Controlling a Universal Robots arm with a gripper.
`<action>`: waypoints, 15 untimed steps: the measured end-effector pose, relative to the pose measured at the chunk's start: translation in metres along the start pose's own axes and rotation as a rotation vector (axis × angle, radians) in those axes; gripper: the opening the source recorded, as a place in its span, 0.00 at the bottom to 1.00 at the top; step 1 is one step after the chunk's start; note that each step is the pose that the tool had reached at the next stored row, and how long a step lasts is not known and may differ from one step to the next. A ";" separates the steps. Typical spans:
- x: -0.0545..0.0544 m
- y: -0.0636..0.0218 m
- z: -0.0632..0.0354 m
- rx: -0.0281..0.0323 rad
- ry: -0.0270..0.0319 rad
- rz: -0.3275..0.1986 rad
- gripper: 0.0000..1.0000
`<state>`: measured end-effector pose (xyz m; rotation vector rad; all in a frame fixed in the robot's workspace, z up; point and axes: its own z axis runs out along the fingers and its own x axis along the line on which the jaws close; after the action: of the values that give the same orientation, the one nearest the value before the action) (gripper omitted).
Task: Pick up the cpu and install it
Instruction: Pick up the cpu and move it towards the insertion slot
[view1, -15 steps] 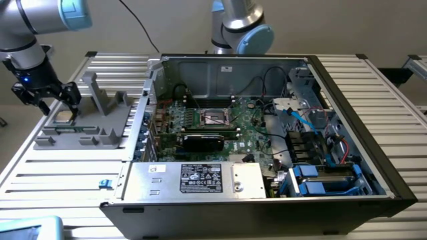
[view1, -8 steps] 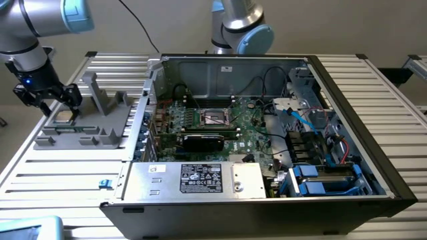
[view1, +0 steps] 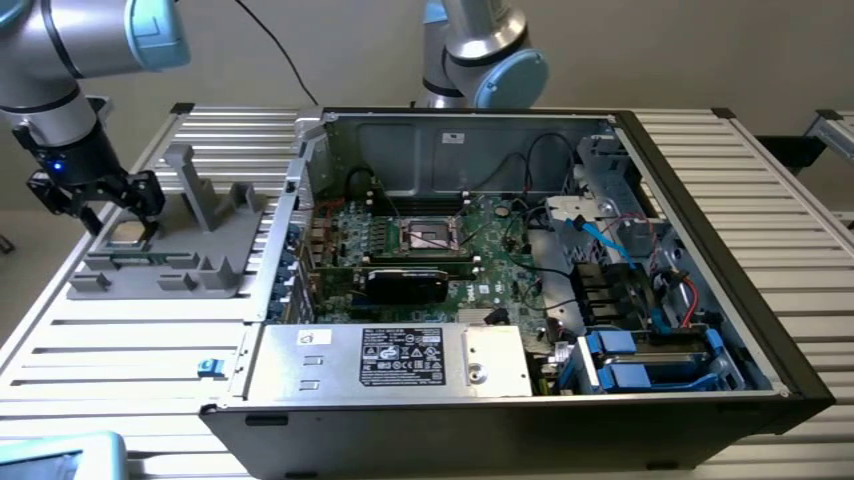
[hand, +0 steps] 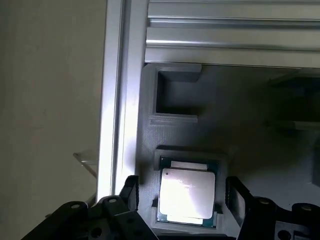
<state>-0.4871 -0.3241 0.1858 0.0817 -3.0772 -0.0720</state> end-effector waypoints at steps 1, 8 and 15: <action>0.000 0.0000 0.0000 -0.0001 0.0001 0.001 0.80; 0.000 -0.0001 -0.0001 -0.0002 0.0001 0.003 0.72; 0.000 0.0000 0.0000 -0.0002 0.0000 0.003 0.65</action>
<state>-0.4869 -0.3241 0.1858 0.0773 -3.0773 -0.0722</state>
